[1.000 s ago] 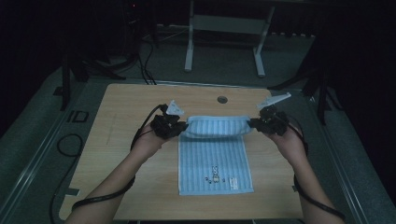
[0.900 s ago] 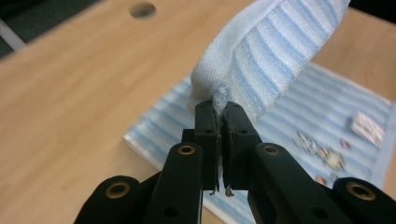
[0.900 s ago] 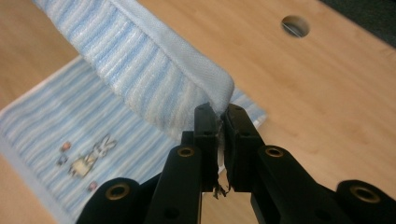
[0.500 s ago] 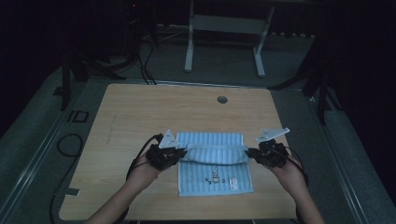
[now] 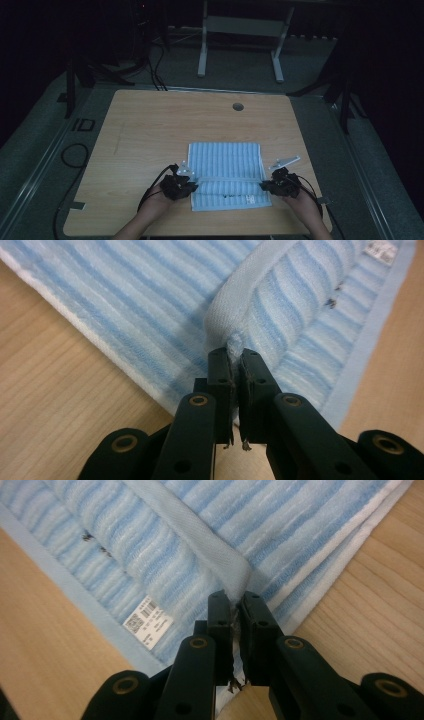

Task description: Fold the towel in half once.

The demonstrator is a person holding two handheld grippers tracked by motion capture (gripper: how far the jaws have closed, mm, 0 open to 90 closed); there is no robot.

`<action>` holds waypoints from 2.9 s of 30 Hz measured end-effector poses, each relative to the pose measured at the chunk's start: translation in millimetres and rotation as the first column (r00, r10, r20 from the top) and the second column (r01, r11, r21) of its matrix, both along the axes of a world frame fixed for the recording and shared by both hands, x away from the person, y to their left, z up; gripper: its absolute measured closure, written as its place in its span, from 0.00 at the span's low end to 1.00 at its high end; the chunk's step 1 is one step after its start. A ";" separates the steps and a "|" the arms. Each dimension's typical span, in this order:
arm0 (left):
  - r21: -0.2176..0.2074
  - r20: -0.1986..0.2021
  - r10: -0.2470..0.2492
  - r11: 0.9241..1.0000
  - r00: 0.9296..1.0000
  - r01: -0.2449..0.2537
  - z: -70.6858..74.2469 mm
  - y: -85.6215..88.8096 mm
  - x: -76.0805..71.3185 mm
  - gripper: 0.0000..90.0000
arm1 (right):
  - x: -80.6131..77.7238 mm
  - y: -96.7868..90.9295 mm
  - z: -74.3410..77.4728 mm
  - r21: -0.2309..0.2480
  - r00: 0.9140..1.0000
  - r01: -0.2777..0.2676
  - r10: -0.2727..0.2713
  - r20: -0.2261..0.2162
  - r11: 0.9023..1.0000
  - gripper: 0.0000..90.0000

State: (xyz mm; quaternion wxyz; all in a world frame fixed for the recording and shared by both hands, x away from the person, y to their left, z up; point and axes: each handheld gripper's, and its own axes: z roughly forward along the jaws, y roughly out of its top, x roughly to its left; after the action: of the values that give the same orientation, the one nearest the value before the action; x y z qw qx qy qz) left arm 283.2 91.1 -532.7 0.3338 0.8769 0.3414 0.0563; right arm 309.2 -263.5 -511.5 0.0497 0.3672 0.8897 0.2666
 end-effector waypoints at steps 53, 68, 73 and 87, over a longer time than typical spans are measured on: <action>0.008 -0.117 -0.164 0.986 0.980 0.166 2.5 3.8 -39.0 0.99 | -56.2 -9.4 -1.5 -0.025 0.996 -0.012 0.010 -0.085 1.000 1.00; -0.099 -0.051 -0.120 0.989 0.992 0.114 37.9 8.9 -35.2 1.00 | -46.5 -10.0 59.8 0.008 0.996 0.000 0.000 0.088 1.000 1.00; -0.075 -0.025 -0.183 0.981 0.983 0.181 45.7 -4.7 -44.0 1.00 | -61.6 -43.2 79.0 0.037 0.986 0.083 -0.088 0.143 0.996 1.00; -0.104 -0.074 -0.098 0.990 0.992 0.091 12.7 12.1 -31.9 0.99 | -50.3 -32.0 10.9 0.020 0.996 0.084 -0.084 -0.016 0.996 1.00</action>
State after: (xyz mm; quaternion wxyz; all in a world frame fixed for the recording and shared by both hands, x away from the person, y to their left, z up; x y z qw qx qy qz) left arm 251.4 103.2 -520.0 0.3659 0.8758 0.3147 -0.0113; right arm 258.9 -295.4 -500.7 0.0501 0.4069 0.8710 0.2707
